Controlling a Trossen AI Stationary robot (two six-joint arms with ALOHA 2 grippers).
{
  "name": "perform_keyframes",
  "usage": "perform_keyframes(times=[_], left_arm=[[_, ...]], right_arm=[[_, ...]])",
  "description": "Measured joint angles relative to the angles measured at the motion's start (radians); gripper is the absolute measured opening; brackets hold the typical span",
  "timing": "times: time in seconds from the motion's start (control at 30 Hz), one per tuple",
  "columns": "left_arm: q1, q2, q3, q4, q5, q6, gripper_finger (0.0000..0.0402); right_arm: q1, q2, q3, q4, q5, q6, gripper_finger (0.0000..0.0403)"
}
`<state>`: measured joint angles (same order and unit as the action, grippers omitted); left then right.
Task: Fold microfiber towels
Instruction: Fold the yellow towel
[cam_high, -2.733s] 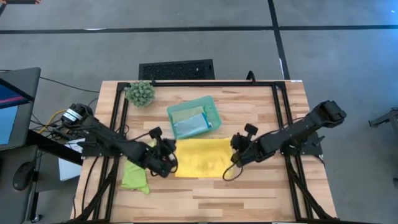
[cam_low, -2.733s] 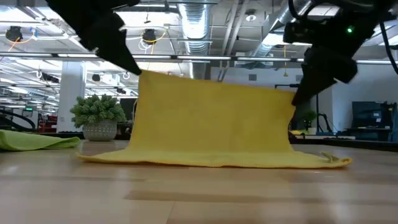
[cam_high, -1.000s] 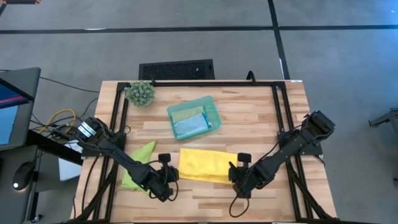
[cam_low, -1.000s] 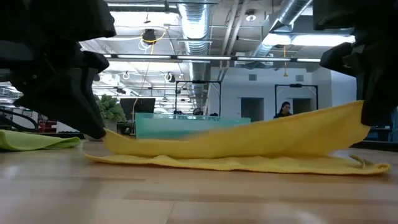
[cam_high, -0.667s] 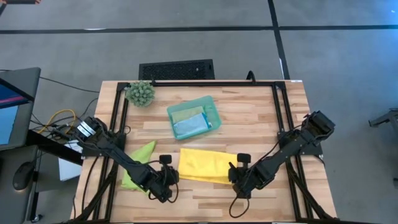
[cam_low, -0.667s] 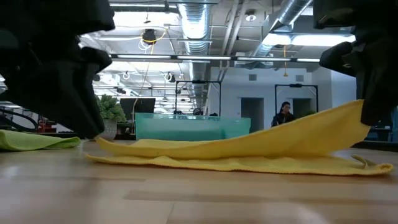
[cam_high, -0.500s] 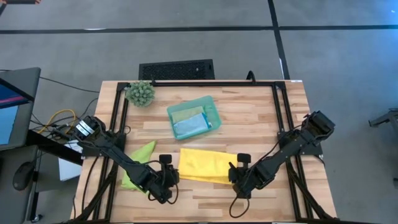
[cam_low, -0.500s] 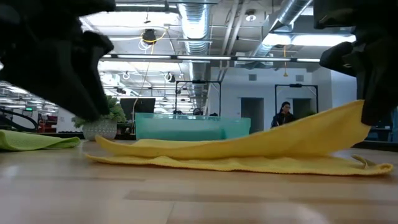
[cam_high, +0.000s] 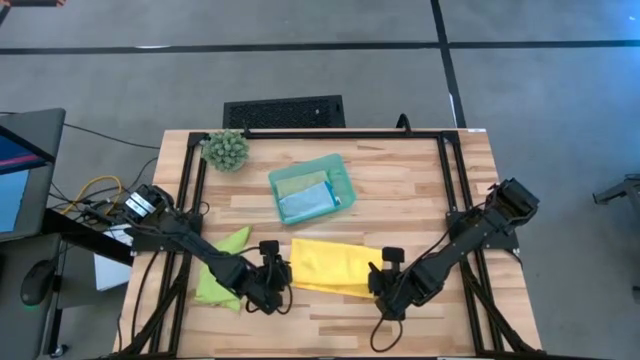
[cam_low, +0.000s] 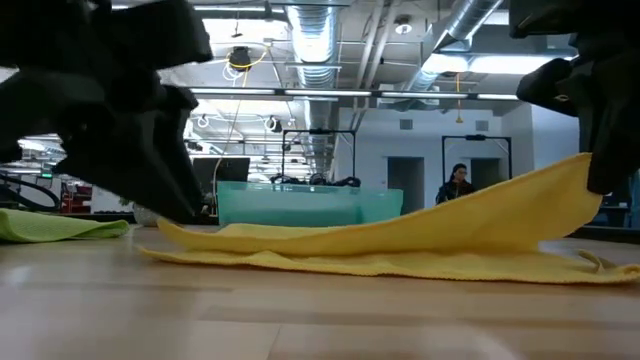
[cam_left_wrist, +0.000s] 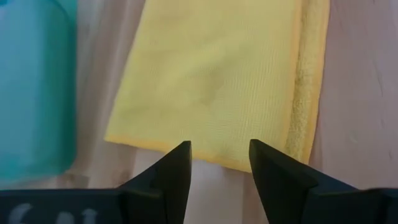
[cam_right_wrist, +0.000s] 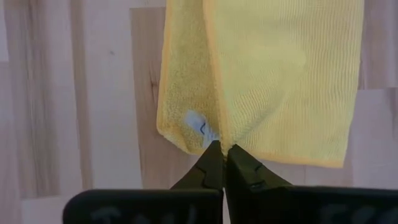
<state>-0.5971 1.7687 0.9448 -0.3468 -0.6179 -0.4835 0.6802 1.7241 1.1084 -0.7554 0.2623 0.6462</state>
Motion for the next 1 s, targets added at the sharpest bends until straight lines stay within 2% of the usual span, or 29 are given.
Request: perform_keyframes(times=[0.1,0.37,0.63,1.0], left_arm=[[0.006,0.000,-0.046,0.065,0.019,-0.007,0.0155],[0.006,0.000,-0.115,0.157,-0.040,-0.042,0.0155],[0.006,0.000,-0.131,0.160,-0.042,-0.101,0.0155],[0.006,0.000,-0.131,0.163,-0.044,-0.104,0.0155]], right_arm=[[0.001,0.000,0.000,-0.001,0.000,-0.001,0.0020],[0.000,0.000,0.016,-0.015,-0.022,-0.019,0.0014],[0.000,0.000,0.046,-0.002,-0.057,-0.018,0.0018],[0.007,0.000,0.046,0.039,-0.080,-0.020,0.0020]])
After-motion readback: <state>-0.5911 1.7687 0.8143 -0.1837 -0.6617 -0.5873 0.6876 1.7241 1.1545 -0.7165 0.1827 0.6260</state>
